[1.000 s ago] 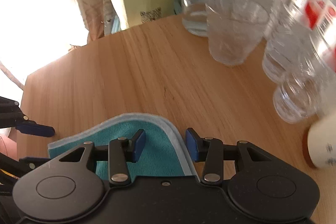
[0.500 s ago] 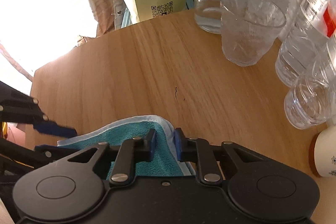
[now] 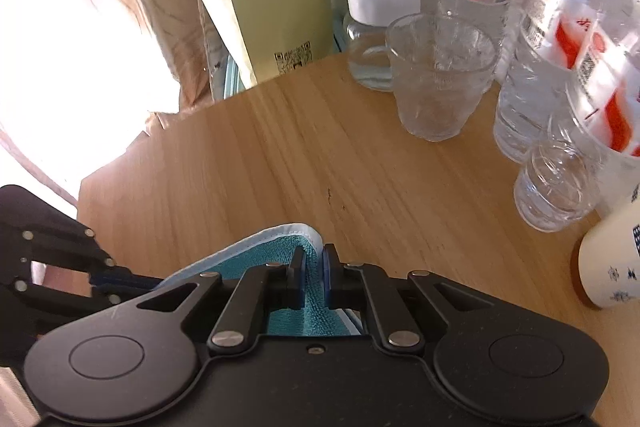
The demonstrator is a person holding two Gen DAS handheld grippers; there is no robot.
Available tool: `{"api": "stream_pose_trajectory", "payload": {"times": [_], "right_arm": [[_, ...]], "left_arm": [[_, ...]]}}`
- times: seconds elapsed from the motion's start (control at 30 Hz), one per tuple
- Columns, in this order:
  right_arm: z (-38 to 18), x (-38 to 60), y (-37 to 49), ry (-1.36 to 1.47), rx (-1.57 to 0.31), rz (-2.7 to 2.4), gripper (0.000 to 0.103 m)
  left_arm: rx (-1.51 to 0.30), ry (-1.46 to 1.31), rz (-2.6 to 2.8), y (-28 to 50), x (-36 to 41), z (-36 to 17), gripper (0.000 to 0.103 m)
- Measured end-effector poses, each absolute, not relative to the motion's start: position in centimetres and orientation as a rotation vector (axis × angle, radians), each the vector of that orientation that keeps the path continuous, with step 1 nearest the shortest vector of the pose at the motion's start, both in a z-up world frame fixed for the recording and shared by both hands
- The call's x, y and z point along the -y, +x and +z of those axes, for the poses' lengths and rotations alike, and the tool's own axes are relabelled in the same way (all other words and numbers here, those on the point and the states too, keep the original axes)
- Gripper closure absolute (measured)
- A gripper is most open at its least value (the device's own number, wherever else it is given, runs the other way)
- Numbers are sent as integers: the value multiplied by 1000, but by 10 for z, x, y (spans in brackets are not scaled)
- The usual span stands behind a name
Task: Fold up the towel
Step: 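Grasp the strip's end with the left gripper while the right gripper grasps its other corner, then lift the strip's end upward with both grippers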
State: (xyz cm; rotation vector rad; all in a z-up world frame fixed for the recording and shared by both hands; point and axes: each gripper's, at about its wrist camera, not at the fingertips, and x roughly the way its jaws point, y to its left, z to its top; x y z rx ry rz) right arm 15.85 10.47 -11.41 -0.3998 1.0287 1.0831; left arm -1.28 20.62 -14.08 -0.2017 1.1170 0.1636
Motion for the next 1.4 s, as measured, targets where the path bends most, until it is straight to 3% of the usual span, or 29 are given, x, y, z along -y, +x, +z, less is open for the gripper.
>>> {"api": "stream_pose_trajectory", "payload": {"times": [0.4, 0.77, 1.03, 1.4], "right_arm": [[-81, -105, 151, -281, -917, 1019, 95], [-51, -41, 141, -187, -852, 923, 95], [-53, -66, 137, -286, -826, 998, 95], [-119, -141, 159, -470, -925, 1054, 91]], "left_arm": [[-1020, -109, 161, -18, -225, -100, 99], [-946, -7, 85, -18, -180, -69, 99], [-954, -35, 191, -31, -179, -77, 99], [-1043, -129, 254, -15, -231, -129, 98]]}}
